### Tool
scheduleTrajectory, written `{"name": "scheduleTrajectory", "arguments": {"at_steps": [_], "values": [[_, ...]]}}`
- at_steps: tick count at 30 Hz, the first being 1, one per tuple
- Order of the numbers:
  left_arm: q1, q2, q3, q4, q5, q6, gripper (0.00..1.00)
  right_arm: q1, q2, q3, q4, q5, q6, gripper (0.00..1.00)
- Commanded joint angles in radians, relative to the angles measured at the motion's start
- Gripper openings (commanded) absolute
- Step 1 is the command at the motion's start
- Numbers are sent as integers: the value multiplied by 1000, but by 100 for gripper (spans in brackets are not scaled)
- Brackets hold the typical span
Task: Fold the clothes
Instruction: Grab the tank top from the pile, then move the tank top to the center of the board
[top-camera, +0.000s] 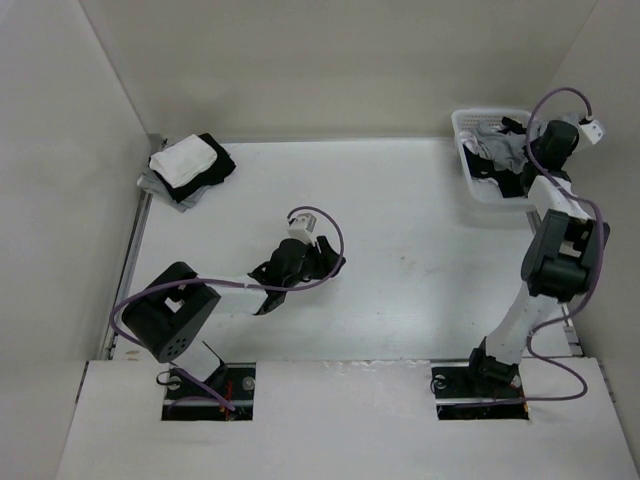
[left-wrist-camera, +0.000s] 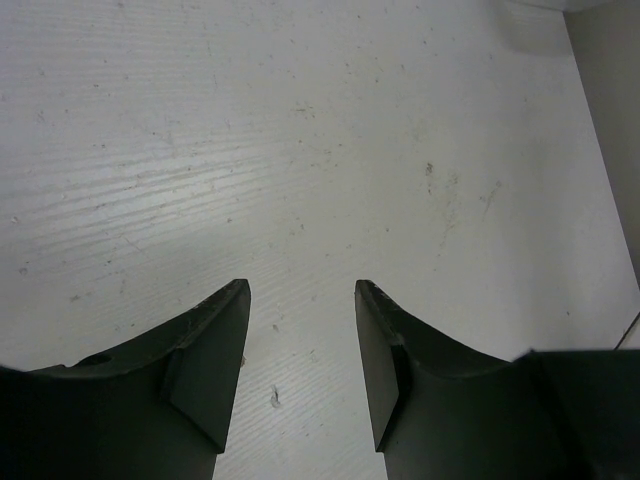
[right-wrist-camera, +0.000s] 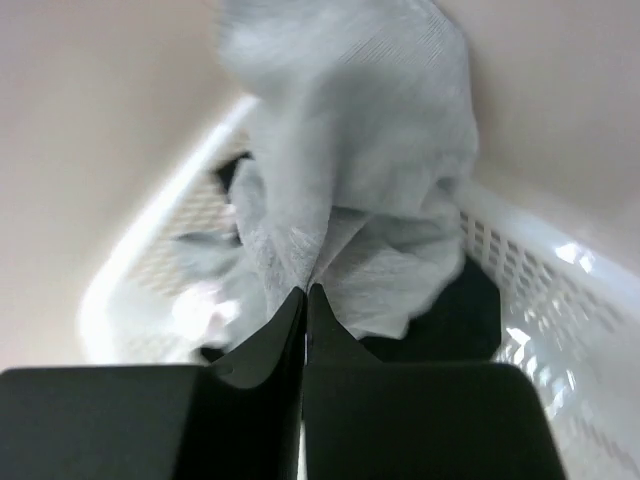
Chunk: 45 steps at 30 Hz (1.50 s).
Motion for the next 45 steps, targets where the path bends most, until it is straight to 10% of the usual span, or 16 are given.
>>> {"name": "scheduleTrajectory", "arguments": {"at_steps": [1, 14, 24, 31, 35, 39, 41, 45], "values": [[7, -12, 27, 58, 15, 11, 45, 62, -377, -163, 280, 41, 32, 0], [146, -152, -46, 52, 2, -44, 44, 532, -1003, -251, 269, -128, -25, 1], [355, -406, -111, -107, 13, -123, 44, 990, -1043, -283, 213, -128, -22, 4], [477, -506, -173, -225, 10, -132, 43, 814, -557, -373, 307, -169, 234, 5], [481, -534, -198, -285, -11, -117, 42, 667, -228, -178, 281, -246, 314, 28], [389, -537, -216, -361, -45, -83, 42, 656, -245, -217, 232, -249, 285, 44], [320, -526, -216, -387, -50, -65, 40, 686, -308, -315, 232, -226, 260, 43], [34, -496, -191, -416, -152, -6, 34, 775, -459, -634, 236, -151, 257, 0]]}}
